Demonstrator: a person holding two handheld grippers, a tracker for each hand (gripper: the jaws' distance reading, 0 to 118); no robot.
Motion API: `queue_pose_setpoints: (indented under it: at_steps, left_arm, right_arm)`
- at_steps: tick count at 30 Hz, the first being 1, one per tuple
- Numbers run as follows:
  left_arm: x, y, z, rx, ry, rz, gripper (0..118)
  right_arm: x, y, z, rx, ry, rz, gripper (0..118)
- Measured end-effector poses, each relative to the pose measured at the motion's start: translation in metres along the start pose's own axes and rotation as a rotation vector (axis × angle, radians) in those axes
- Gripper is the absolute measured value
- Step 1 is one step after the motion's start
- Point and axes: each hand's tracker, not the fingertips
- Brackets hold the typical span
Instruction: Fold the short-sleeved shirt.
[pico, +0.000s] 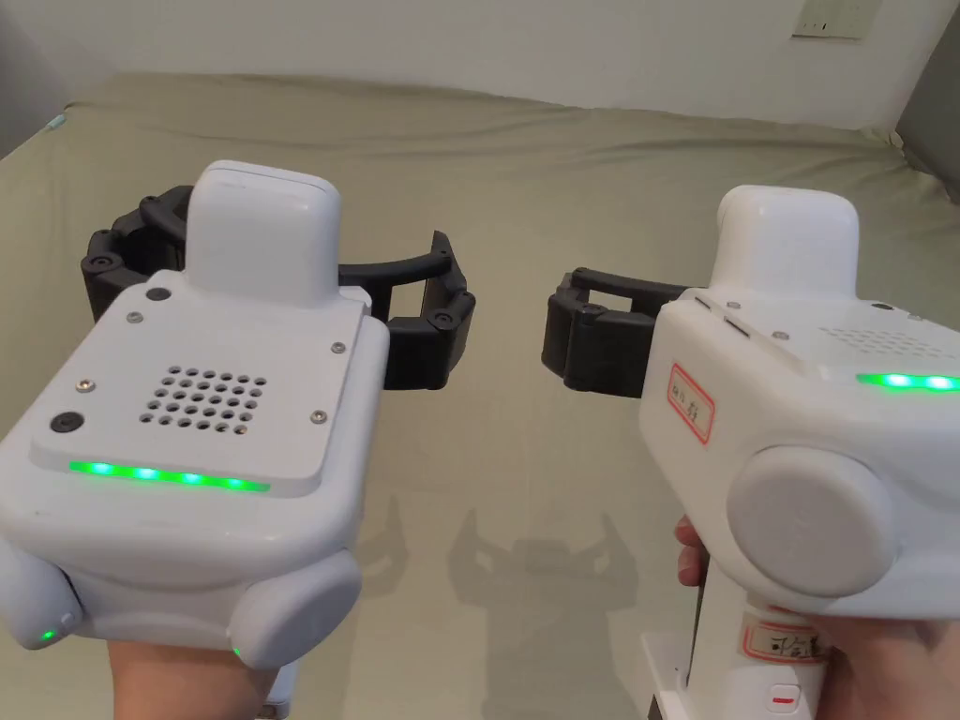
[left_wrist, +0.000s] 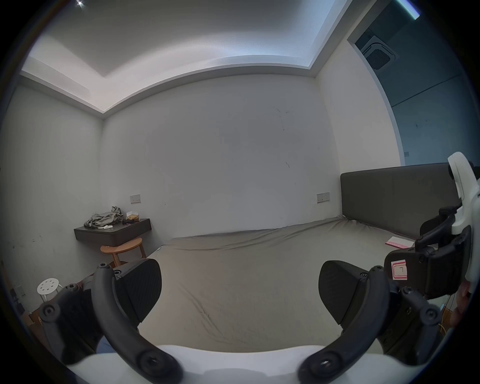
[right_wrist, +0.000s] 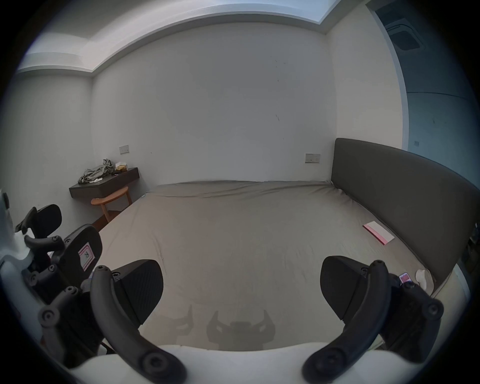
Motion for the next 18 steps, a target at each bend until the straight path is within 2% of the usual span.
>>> queue_pose_setpoints:
  at_steps: [5, 12, 18]
  left_arm:
    - [0.003, 0.001, 0.001, 0.006, 0.001, -0.009, 117]
    - [0.006, -0.001, -0.001, -0.002, -0.006, -0.01, 117]
    - [0.007, -0.002, -0.001, -0.005, -0.01, -0.028, 117]
  right_arm:
    - [0.004, 0.001, -0.001, 0.016, -0.002, -0.004, 118]
    - [-0.003, -0.007, 0.0, 0.039, -0.003, 0.043, 118]
    - [-0.002, -0.009, -0.005, 0.026, -0.031, 0.003, 118]
